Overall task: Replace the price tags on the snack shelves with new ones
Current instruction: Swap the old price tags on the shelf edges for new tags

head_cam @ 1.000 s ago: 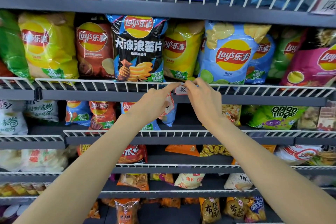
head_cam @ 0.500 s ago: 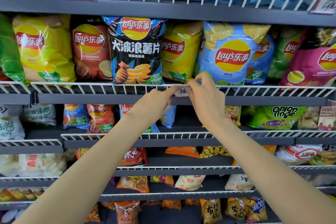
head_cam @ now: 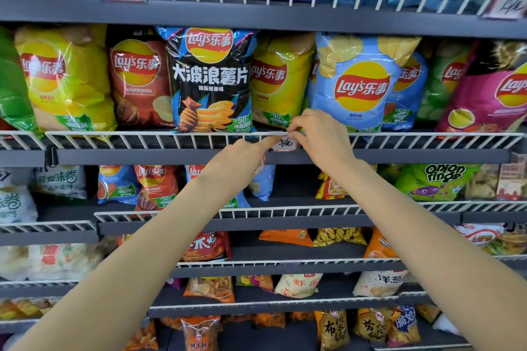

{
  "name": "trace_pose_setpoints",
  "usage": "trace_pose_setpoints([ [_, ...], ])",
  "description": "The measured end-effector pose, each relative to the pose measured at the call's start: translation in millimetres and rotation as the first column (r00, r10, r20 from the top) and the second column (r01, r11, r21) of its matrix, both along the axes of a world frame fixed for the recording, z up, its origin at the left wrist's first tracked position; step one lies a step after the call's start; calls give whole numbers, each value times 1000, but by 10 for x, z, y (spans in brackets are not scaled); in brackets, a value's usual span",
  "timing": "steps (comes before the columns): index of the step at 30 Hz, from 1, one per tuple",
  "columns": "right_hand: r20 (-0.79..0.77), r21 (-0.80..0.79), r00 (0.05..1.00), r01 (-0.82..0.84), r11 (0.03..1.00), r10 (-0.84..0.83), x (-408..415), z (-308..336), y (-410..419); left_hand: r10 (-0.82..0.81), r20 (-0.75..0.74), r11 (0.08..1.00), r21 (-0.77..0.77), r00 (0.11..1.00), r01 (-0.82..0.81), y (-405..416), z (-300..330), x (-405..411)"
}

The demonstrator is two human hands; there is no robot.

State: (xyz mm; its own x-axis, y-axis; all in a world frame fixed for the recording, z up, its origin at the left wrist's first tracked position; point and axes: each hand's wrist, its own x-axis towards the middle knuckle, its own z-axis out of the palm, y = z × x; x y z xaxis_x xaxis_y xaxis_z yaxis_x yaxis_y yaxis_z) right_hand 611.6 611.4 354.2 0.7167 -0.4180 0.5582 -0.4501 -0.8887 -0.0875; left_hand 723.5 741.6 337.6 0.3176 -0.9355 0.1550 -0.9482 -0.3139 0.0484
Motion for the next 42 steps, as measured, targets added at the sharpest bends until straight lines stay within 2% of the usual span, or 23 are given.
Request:
trace_pose_setpoints([
  [6, -36, -71, 999, 29, 997, -32, 6, -25, 46, -11, 38, 998, -67, 999, 14, 10, 21, -11],
  [10, -46, -147, 995, 83, 986, -91, 54, -52, 81, -17, -131, 993, -114, 991, 2, 0, 15, 44],
  [13, -31, -132, 995, 88, 987, -93, 62, -63, 86, -53, -256, 982, -188, 965, 5, 33, -3, 104],
  [22, -6, -70, 995, 94, 993, -95, 78, -78, 98, -81, -325, 960, -281, 942, -14, 53, -51, 71],
  [24, -28, -51, 994, 103, 993, -104, 60, -51, 101, -110, -466, 935, -348, 878, -67, 78, -39, 25],
  [26, 19, 60, 997, 75, 995, -76, -1, -32, 116, -224, -681, 876, -455, 698, -163, 107, -37, -33],
  [27, 81, 152, 996, 29, 988, -42, -48, -27, 138, -271, -742, 846, -487, 613, -216, 124, -29, -71],
  [29, 218, 353, 974, -136, 926, 60, -144, -3, 206, -317, -807, 802, -508, 498, -313, 165, 3, -166],
  [31, 288, 509, 942, -302, 806, 171, -239, 51, 294, -320, -839, 774, -499, 440, -390, 201, 41, -267],
  [34, 378, 612, 899, -422, 669, 221, -378, 150, 416, -323, -816, 760, -526, 479, -383, 279, 70, -400],
  [36, 411, 638, 880, -465, 614, 239, -422, 183, 491, -343, -802, 742, -551, 489, -382, 360, 100, -466],
  [42, 439, 627, 849, -523, 577, 293, -253, 218, 748, -391, -770, 684, -609, 504, -401, 681, 162, -491],
])
